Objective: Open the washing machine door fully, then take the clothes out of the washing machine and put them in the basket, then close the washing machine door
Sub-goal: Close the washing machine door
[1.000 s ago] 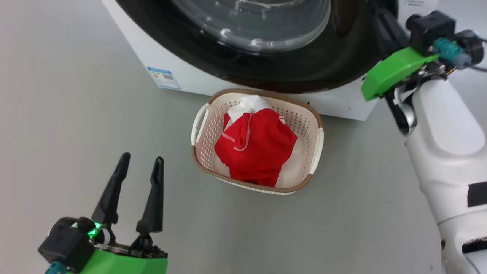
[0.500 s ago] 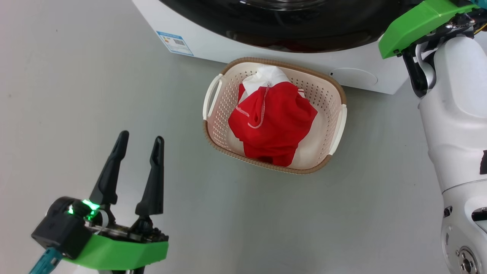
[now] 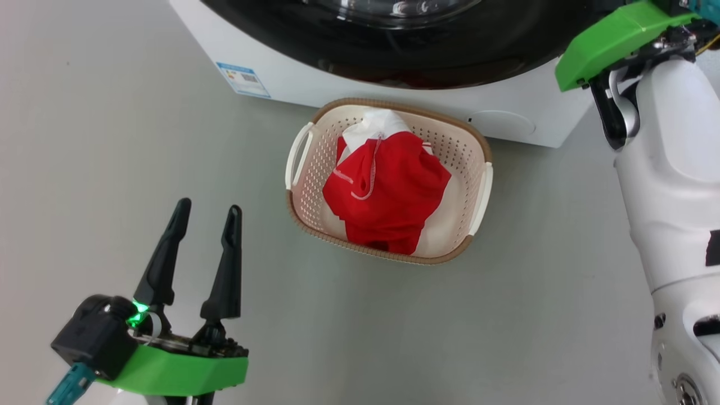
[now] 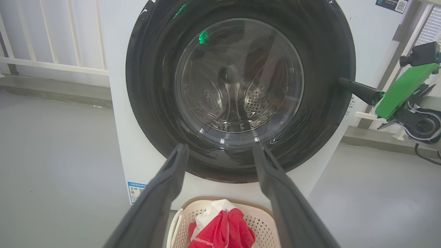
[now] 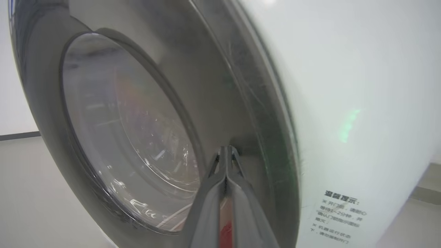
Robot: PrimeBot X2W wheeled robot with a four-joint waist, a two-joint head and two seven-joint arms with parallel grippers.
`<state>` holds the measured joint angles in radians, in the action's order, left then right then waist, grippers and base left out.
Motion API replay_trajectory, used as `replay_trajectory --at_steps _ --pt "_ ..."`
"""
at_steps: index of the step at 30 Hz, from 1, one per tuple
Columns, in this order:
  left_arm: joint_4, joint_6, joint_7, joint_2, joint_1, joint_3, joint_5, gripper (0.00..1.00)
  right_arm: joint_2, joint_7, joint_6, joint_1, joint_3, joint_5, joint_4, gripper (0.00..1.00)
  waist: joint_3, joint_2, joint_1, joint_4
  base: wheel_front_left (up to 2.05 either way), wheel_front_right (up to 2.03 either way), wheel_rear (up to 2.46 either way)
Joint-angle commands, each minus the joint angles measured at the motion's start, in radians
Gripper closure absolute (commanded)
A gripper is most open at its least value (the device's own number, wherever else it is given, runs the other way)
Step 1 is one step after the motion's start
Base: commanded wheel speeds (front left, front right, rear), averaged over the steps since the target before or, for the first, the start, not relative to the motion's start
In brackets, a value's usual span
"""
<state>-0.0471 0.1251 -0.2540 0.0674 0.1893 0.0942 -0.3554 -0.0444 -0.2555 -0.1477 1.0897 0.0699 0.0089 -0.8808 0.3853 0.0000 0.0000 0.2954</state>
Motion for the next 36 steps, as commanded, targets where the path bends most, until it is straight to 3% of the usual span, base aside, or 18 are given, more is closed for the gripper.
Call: replay_trajectory --at_steps 1,2,8,14,25,36 --pt "-0.011 0.006 -0.008 0.013 0.016 -0.038 -0.007 0.00 -0.007 -0.006 0.017 -0.023 -0.023 0.033 0.047 0.69 -0.027 0.0000 0.0000 -0.023 0.00 0.00 0.00" --pt "-0.006 0.006 -0.008 0.012 0.014 -0.039 -0.007 0.00 -0.006 -0.006 0.017 -0.045 -0.041 0.051 0.058 0.00 -0.037 0.0000 0.0000 -0.030 0.00 0.00 0.00" --pt "0.025 0.006 -0.008 0.004 -0.002 -0.073 -0.018 0.00 -0.006 -0.006 0.017 -0.213 -0.157 0.142 0.150 0.00 -0.114 0.0000 0.0000 -0.097 0.00 0.00 0.00" --pt "0.057 0.006 -0.008 0.005 -0.037 -0.098 -0.035 0.00 -0.006 -0.006 0.017 -0.364 -0.183 0.169 0.251 0.00 -0.196 0.0000 0.0000 -0.175 0.00 0.00 0.00" --pt "0.101 0.005 -0.008 -0.004 -0.108 -0.110 0.011 0.00 -0.006 -0.006 0.017 -0.602 -0.156 0.147 0.395 0.00 -0.346 0.0000 0.0000 -0.271 0.00 0.00 0.00" --pt "0.123 0.000 -0.008 -0.010 -0.153 -0.110 0.045 0.00 -0.006 -0.006 0.017 -0.826 -0.050 0.163 0.508 0.00 -0.428 0.0000 0.0000 -0.310 0.00 0.00 0.00"
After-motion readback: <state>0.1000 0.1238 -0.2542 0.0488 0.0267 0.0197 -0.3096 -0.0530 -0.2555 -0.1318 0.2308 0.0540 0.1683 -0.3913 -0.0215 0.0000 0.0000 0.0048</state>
